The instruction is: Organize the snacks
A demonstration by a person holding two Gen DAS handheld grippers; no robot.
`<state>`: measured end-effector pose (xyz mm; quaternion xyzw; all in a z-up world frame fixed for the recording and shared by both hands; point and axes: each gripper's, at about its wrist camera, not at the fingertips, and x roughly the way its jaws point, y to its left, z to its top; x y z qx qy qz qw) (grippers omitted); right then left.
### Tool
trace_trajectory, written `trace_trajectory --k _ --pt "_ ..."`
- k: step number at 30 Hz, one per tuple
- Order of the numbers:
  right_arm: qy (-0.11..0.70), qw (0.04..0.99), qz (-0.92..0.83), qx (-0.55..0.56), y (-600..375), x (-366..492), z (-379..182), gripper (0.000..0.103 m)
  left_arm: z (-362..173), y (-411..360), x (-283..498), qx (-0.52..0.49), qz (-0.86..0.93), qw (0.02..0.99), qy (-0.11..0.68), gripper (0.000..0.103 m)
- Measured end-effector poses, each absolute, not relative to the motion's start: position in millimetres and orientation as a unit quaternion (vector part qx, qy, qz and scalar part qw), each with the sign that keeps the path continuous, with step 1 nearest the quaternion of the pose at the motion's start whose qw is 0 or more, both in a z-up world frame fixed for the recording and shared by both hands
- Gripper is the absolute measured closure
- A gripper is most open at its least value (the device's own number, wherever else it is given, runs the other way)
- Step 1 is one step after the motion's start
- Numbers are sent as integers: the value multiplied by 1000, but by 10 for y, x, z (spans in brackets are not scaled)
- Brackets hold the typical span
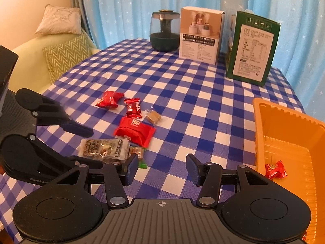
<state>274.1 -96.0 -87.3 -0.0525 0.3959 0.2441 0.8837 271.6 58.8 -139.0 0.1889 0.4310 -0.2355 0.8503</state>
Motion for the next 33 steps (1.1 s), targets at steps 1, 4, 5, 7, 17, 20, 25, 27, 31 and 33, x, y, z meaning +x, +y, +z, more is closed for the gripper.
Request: trace_trajectory --k 1,4,5,7,17,20,25,27,31,33 --pt "398 883 242 -53 -960 2755 -884 51 -1410 576 2731 193 -237 849 431 53" --pt "404 882 238 -52 -970 2802 -905 51 -1457 581 2792 193 -240 846 436 55" --pt "405 881 237 -51 -972 2813 -910 51 -1468 583 2809 191 -242 845 438 55" --pt "408 881 237 -49 -974 2832 -918 51 -1495 580 2829 190 -245 842 441 57" --pt "418 871 255 -38 -877 2872 -949 51 -1460 639 2783 164 -213 842 467 69" --pt "422 866 266 -40 -821 2885 -980 51 -1409 749 2716 145 -187 849 472 69" --pt "427 859 279 -36 -738 2941 -1027 51 -1321 947 2669 100 -149 865 470 69" --pt "430 857 282 -29 -699 2985 -1056 51 -1301 992 2682 88 -138 868 470 69" --pt "433 854 288 -29 -600 3061 -1121 52 -1264 1035 2687 74 -126 872 467 69" --pt "435 852 288 -38 -552 3088 -1167 60 -1249 1032 2686 71 -126 874 464 69"
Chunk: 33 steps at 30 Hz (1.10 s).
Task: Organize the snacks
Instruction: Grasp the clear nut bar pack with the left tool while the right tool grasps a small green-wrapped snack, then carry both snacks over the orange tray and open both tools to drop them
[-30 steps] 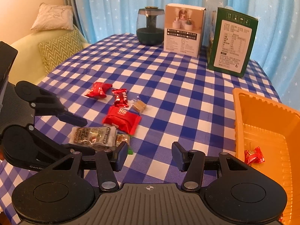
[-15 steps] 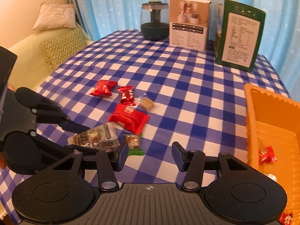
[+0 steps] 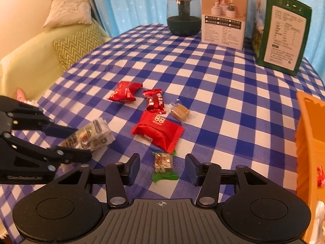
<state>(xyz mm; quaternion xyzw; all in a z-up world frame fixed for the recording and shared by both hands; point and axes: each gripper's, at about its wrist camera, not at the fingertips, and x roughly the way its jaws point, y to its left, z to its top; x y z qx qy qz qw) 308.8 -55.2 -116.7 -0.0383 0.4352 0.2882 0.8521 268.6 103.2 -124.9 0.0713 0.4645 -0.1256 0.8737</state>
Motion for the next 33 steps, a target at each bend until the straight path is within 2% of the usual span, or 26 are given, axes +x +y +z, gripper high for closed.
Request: trace_trajectory --k 6,9,17,33 --pt "444 847 288 -51 -512 3146 -1265 70 -1249 1020 2713 66 -127 876 460 69" --pt "446 847 286 -54 -503 3156 -1279 78 -1260 1013 2721 64 -127 876 461 69" --pt "444 850 277 -66 -511 3134 -1215 81 -1247 971 2720 58 -130 877 458 69" --pt "371 907 200 -7 -1131 2946 -692 82 -912 526 2777 22 -161 893 421 69"
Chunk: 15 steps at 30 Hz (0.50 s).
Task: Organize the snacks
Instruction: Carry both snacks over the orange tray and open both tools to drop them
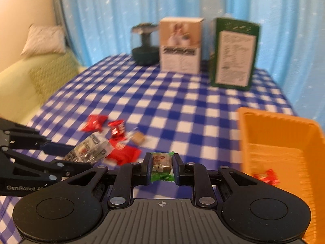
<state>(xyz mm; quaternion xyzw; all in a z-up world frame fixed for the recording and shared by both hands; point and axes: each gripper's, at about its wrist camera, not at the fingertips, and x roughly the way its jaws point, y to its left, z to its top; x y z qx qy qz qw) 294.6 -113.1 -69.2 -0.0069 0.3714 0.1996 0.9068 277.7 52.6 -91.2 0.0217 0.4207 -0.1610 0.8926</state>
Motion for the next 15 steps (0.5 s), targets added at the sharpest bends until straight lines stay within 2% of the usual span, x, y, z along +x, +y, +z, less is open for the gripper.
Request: trace_trajectory --k 15 --pt "319 944 68 54 -2149 2681 -441 82 -597 -305 2839 17 -214 900 379 69"
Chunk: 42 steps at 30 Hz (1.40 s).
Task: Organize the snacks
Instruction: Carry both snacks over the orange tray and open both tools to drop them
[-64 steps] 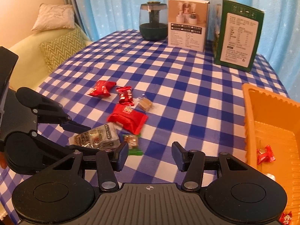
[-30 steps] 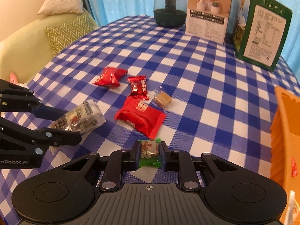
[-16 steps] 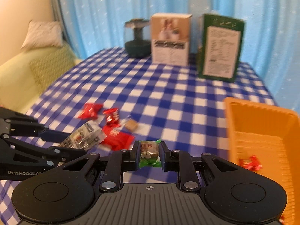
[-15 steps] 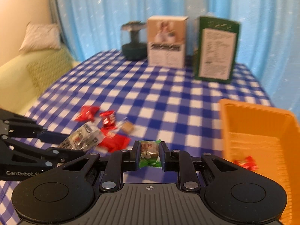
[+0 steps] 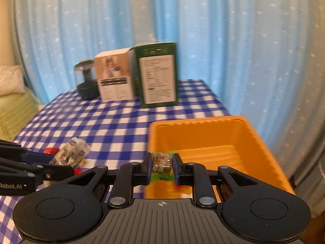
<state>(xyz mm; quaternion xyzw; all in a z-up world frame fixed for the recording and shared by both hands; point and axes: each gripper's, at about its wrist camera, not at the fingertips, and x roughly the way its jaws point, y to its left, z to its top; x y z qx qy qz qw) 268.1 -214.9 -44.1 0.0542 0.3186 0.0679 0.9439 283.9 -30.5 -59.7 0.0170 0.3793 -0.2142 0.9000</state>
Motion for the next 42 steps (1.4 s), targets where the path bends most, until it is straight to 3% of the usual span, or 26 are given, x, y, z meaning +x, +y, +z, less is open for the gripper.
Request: trace_trajectory --k 19,42 --pt "326 937 -25 121 -3107 2329 -487 82 -549 -1255 2824 35 -284 886 366 69" --pt "342 930 -46 127 -3155 2442 -558 82 -741 -1534 2951 43 -283 881 376 69"
